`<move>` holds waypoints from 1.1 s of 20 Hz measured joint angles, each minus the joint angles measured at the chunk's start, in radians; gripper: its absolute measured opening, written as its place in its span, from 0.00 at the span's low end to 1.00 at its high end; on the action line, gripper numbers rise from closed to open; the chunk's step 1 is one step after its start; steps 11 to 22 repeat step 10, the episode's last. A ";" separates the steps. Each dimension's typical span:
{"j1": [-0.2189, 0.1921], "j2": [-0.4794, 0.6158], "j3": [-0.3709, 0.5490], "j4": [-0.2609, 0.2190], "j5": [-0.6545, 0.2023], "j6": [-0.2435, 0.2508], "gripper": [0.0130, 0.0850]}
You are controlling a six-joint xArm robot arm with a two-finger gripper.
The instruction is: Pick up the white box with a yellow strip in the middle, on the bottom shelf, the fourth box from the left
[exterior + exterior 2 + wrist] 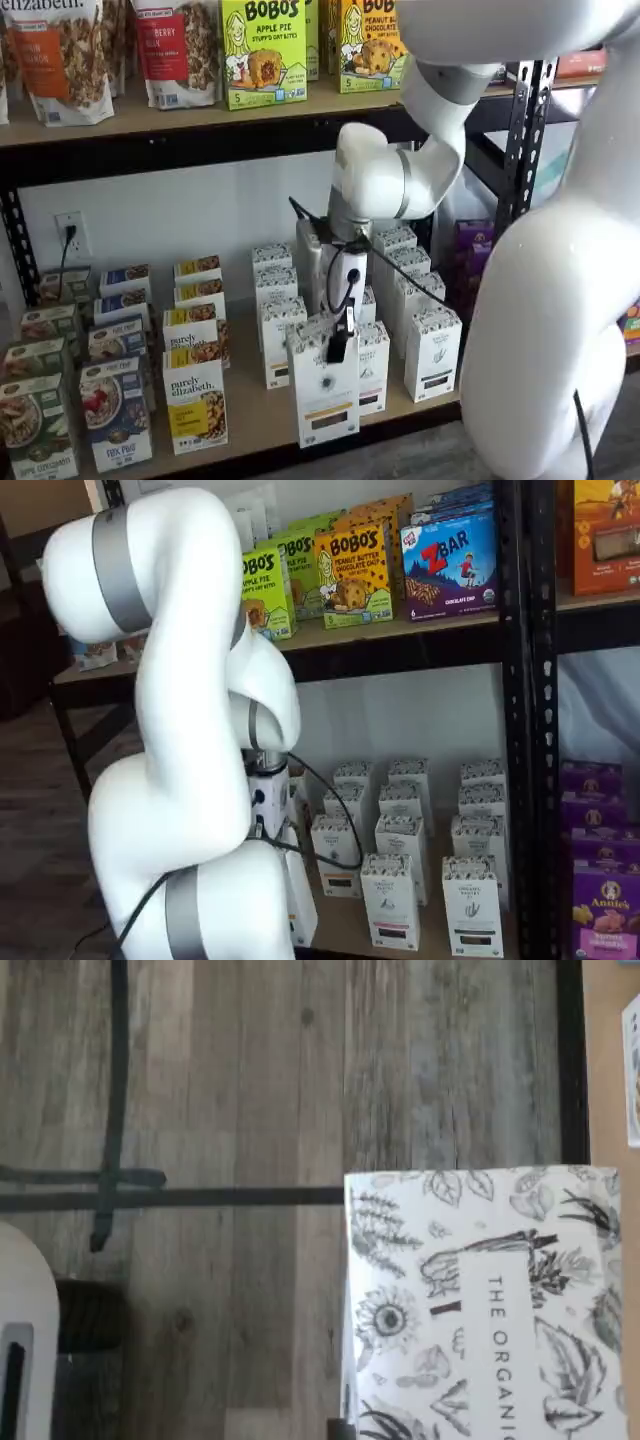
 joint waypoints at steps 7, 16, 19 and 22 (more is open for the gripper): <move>-0.014 -0.131 -0.020 -0.025 0.148 0.035 0.50; -0.021 -0.170 -0.029 -0.026 0.194 0.039 0.50; -0.021 -0.170 -0.029 -0.026 0.194 0.039 0.50; -0.021 -0.170 -0.029 -0.026 0.194 0.039 0.50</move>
